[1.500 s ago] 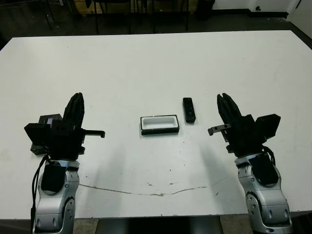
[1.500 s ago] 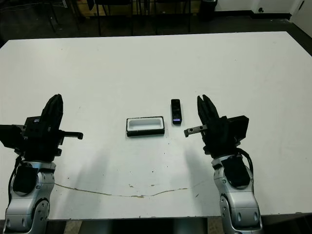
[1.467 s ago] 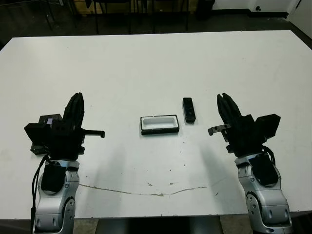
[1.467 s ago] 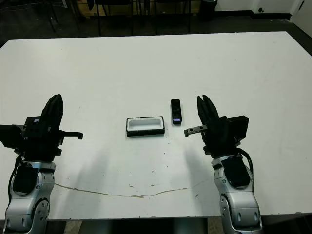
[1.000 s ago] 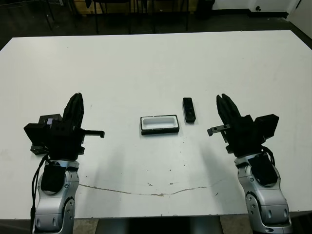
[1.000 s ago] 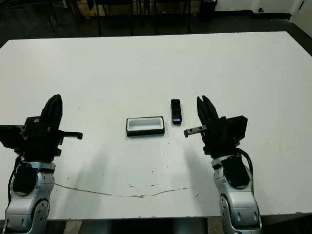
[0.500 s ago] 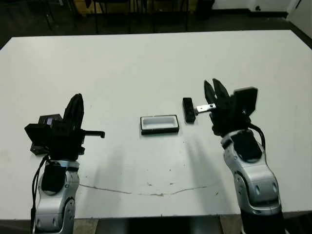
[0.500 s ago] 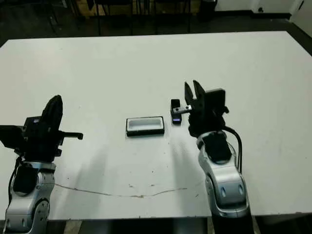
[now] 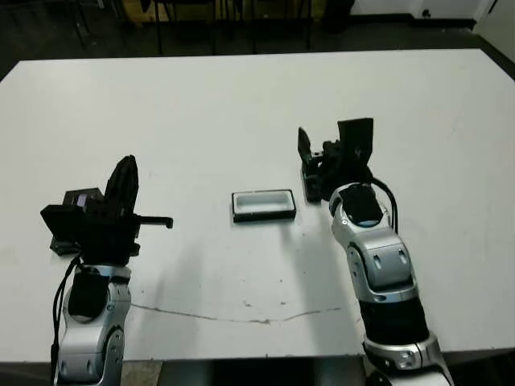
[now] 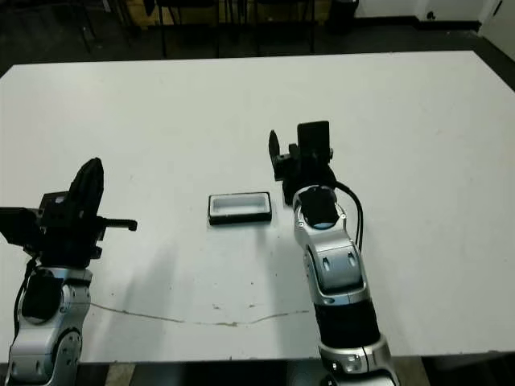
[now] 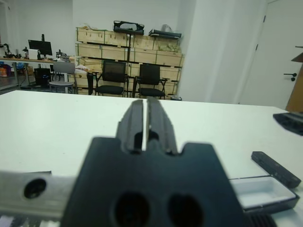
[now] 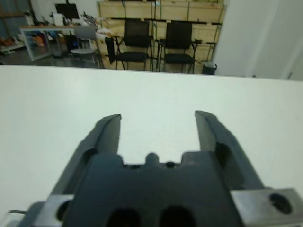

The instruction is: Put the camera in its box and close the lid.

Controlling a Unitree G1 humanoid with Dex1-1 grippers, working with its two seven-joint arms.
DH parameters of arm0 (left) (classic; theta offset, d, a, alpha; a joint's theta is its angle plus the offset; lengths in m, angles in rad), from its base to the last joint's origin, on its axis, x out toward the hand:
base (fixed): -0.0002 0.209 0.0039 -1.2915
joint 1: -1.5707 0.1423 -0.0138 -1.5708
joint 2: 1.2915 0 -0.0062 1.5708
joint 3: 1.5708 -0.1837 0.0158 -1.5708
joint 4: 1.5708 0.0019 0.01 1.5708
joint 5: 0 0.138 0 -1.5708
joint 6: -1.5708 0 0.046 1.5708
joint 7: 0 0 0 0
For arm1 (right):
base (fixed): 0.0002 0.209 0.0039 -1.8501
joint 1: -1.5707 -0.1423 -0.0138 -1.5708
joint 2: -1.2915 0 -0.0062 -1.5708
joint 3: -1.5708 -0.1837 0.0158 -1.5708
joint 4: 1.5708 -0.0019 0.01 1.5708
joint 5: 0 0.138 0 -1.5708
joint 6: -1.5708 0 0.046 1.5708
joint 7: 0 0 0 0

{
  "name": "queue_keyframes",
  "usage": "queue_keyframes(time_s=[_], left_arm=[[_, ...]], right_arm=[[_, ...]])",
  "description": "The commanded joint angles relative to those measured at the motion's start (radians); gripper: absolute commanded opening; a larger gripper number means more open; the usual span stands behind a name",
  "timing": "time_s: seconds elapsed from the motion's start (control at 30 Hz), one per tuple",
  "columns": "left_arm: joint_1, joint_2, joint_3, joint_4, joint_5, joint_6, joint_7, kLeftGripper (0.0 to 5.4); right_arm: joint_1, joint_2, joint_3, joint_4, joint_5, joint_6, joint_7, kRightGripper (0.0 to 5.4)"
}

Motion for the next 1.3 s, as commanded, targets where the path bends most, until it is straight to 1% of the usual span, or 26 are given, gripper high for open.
queue_keyframes(time_s=[0.03, 0.23, 0.43, 0.77, 1.0, 1.1, 1.3], left_arm=[[0.018, 0.006, 0.005, 0.013, 0.0, 0.005, 0.0, 0.0], [0.025, 0.007, 0.005, 0.008, 0.001, 0.01, 0.0, 0.0], [0.032, 0.006, 0.004, 0.008, 0.001, 0.009, 0.0, 0.0], [0.034, 0.007, 0.004, 0.016, 0.004, -0.001, -0.004, 0.0], [0.035, 0.008, 0.005, 0.018, 0.001, -0.004, -0.008, 0.0], [0.035, 0.008, 0.003, 0.019, 0.005, -0.007, -0.008, 0.0], [0.036, 0.005, 0.002, 0.013, 0.001, 0.005, -0.004, 0.0]], right_arm=[[-0.025, -0.006, -0.016, 0.073, -0.011, -0.013, -0.012, 4.3], [-0.045, -0.014, -0.035, 0.145, -0.023, -0.014, -0.022, 5.38], [-0.044, -0.022, -0.055, 0.212, -0.022, -0.058, -0.022, 5.39], [-0.025, -0.019, -0.072, 0.252, 0.01, -0.098, 0.007, 5.39], [-0.005, -0.029, -0.055, 0.242, 0.0, -0.098, 0.015, 5.39], [-0.002, -0.044, -0.034, 0.235, -0.026, -0.075, 0.017, 5.39], [0.003, -0.043, -0.024, 0.222, -0.042, -0.027, 0.008, 5.39]])
